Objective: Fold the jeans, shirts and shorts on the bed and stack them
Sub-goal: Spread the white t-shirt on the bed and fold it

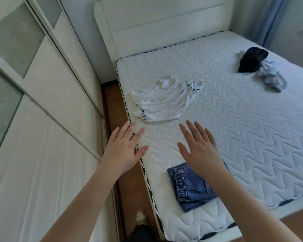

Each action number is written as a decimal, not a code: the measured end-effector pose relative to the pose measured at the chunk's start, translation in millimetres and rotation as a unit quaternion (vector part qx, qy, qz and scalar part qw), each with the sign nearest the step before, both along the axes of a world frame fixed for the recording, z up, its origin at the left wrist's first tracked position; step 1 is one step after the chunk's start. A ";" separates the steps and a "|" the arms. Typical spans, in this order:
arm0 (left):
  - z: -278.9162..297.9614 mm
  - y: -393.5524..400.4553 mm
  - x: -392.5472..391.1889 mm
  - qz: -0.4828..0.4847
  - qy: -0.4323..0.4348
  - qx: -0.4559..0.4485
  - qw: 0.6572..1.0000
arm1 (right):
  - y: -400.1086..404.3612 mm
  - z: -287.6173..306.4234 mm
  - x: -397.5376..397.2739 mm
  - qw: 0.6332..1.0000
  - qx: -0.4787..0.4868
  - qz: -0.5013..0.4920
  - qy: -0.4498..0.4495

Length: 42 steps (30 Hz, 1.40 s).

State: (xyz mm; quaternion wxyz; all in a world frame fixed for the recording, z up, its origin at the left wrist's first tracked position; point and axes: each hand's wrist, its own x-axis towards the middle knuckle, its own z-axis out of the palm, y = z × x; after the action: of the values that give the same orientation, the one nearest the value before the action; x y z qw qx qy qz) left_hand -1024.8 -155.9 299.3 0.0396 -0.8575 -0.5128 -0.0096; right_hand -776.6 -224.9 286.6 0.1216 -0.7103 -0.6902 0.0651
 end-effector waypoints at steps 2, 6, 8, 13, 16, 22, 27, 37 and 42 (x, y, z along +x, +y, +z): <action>-5.4 24.8 2.5 -0.014 -0.001 -0.003 1.000 | 19.4 -3.1 0.4 1.000 -0.002 0.002 -0.010; -11.8 94.2 -4.6 -0.045 -0.006 0.003 0.999 | 82.8 -8.3 -5.8 0.999 -0.006 0.007 -0.031; -20.3 132.2 -10.6 -0.049 -0.010 0.012 0.999 | 120.9 -14.5 -11.4 0.999 -0.005 0.003 -0.032; -63.0 238.4 -9.2 -0.053 -0.061 0.015 0.997 | 229.7 -47.2 -27.5 0.999 -0.032 -0.008 -0.031; -102.0 298.7 1.4 -0.054 -0.090 0.006 0.994 | 293.2 -78.3 -31.6 0.998 -0.054 -0.023 -0.034; -190.8 394.8 16.4 -0.067 -0.092 -0.045 0.993 | 384.1 -156.2 -30.3 0.992 -0.114 -0.059 -0.020; -279.5 453.0 29.7 -0.070 -0.092 -0.092 0.989 | 437.5 -232.8 -35.7 0.987 -0.153 -0.046 -0.001; -493.7 536.8 52.6 -0.071 0.023 -0.262 0.962 | 517.4 -449.4 4.5 0.949 -0.301 -0.078 -0.051; -553.2 525.3 46.4 -0.081 -0.063 -0.134 0.986 | 520.8 -519.4 14.4 0.970 -0.221 -0.099 -0.027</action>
State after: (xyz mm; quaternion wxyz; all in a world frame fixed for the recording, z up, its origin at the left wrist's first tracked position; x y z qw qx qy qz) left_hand -978.5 369.4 -253.9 -0.1091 -0.8916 -0.4395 0.0019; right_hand -762.2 295.9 -232.8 -0.0515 -0.7861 -0.5878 0.1841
